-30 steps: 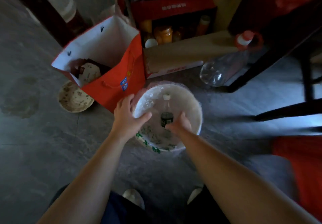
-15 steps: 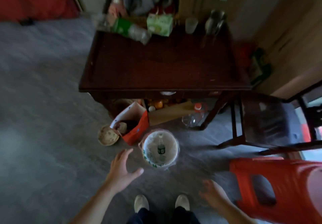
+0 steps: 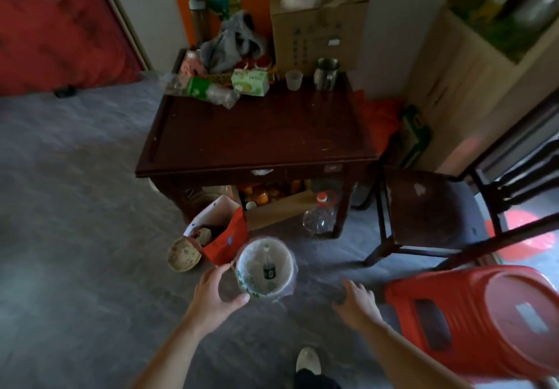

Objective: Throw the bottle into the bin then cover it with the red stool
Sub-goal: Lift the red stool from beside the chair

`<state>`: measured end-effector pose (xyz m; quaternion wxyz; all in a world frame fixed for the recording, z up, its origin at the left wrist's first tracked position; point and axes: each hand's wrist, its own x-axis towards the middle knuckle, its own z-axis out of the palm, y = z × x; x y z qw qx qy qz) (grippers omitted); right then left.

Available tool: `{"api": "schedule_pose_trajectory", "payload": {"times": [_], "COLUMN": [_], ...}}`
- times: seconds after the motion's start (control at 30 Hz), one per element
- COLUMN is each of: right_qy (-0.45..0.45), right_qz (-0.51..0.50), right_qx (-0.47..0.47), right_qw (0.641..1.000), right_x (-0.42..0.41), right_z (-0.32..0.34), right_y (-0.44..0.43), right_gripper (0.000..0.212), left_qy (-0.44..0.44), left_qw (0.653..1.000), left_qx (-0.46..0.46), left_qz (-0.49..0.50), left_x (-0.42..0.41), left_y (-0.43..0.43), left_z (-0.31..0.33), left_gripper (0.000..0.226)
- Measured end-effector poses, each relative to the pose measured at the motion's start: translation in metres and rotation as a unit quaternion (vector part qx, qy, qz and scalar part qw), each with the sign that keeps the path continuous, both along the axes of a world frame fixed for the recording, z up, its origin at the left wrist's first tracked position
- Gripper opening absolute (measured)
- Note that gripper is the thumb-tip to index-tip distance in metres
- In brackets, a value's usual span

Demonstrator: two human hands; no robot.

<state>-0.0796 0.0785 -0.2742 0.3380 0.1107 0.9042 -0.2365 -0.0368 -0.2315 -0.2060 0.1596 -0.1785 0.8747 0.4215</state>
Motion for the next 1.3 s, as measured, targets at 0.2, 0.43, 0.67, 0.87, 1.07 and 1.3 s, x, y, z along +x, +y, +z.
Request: {"api": "schedule_pose_trajectory", "payload": {"times": [0.2, 0.43, 0.67, 0.87, 1.07, 1.3], "right_qy": [0.038, 0.042, 0.057, 0.071, 0.071, 0.087], "right_qz": [0.011, -0.030, -0.006, 0.007, 0.031, 0.042], "right_qx": [0.000, 0.012, 0.035, 0.028, 0.020, 0.037], "right_qw": [0.999, 0.999, 0.998, 0.997, 0.997, 0.995], "right_x": [0.042, 0.111, 0.148, 0.151, 0.157, 0.175], "right_z": [0.022, 0.036, 0.043, 0.048, 0.059, 0.067], "right_y": [0.018, 0.050, 0.083, 0.114, 0.182, 0.288], "right_gripper": [0.079, 0.083, 0.083, 0.083, 0.083, 0.081], "left_qy": [-0.013, 0.008, 0.013, 0.022, 0.041, 0.054], "left_qw": [0.999, 0.996, 0.993, 0.993, 0.994, 0.994], "left_qx": [-0.010, -0.026, -0.012, -0.008, -0.010, -0.011], "left_qz": [-0.049, -0.088, -0.115, -0.118, -0.105, -0.092], "left_x": [0.031, 0.071, 0.105, 0.120, 0.137, 0.150], "left_y": [0.005, 0.017, 0.053, 0.094, 0.178, 0.276], "left_z": [0.004, -0.007, -0.003, 0.006, 0.010, 0.010], "left_gripper": [0.088, 0.082, 0.082, 0.085, 0.079, 0.079]}}
